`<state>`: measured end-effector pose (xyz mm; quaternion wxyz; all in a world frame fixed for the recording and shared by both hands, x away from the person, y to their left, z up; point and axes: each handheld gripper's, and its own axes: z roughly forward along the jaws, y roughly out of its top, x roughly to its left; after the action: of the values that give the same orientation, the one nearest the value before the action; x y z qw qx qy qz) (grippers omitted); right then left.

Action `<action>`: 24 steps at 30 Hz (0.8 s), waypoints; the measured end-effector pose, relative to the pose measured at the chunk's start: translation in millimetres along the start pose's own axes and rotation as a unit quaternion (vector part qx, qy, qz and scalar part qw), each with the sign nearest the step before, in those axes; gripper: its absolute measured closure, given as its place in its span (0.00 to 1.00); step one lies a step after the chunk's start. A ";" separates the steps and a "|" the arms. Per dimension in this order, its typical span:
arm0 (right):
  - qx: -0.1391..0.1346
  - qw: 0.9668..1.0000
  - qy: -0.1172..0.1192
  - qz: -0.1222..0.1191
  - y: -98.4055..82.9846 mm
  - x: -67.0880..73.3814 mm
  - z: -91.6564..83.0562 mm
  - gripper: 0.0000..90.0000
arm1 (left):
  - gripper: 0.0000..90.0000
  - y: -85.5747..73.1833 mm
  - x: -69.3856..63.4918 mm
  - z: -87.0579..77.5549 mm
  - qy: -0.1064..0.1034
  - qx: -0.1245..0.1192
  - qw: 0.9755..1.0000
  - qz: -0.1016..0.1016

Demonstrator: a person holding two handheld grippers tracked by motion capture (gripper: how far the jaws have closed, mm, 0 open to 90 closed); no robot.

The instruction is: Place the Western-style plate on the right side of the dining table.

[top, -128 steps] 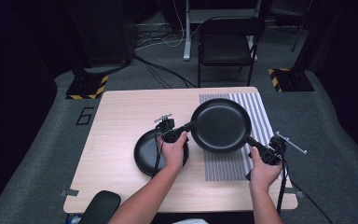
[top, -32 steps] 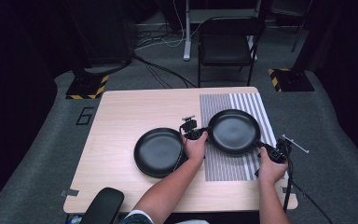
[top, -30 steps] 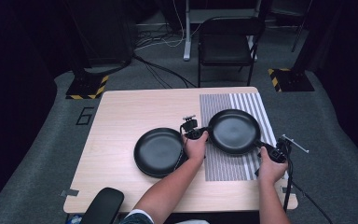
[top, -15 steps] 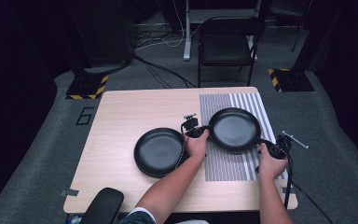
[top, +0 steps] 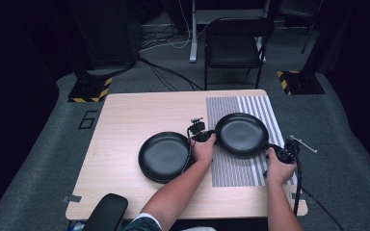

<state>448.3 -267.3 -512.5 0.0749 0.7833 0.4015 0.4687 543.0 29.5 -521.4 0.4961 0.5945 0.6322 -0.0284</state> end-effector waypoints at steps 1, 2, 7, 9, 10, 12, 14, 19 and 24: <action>0.002 1.000 0.000 0.002 -0.1 0.1 0.2 0.91 | 0.91 0.0 0.0 0.0 0.000 0.000 1.000 0.000; 0.002 1.000 0.000 0.002 -0.1 0.1 0.2 0.91 | 0.91 0.2 0.2 0.4 0.002 0.002 1.000 0.002; 0.003 1.000 -0.003 0.006 0.1 -1.6 2.3 0.91 | 0.90 -0.5 -2.0 1.7 0.008 0.001 1.000 0.004; 0.003 1.000 -0.002 0.006 0.6 -2.3 2.6 0.91 | 0.90 -0.7 -2.0 2.4 0.008 0.000 1.000 0.002; 0.001 1.000 -0.002 0.006 0.7 -2.1 2.5 0.91 | 0.90 -0.7 -1.9 2.6 0.008 0.001 1.000 0.001; 0.002 1.000 -0.003 0.006 0.7 -2.8 2.5 0.91 | 0.90 -1.0 -1.3 2.8 0.008 0.004 1.000 0.004; 0.003 1.000 -0.005 0.006 0.7 -3.0 2.8 0.91 | 0.90 -1.7 -1.2 3.8 0.009 0.004 1.000 0.002; 0.005 1.000 -0.007 0.011 1.0 -3.3 3.4 0.91 | 0.90 -3.4 -3.0 4.5 0.015 0.001 1.000 0.012; 0.003 1.000 -0.005 0.017 -0.1 -5.9 4.3 0.91 | 0.90 -4.7 0.2 5.6 0.016 0.009 1.000 0.008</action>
<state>450.2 -270.2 -518.9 0.0666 0.7927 0.3891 0.4645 542.7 24.8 -526.9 0.4805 0.6047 0.6348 -0.0206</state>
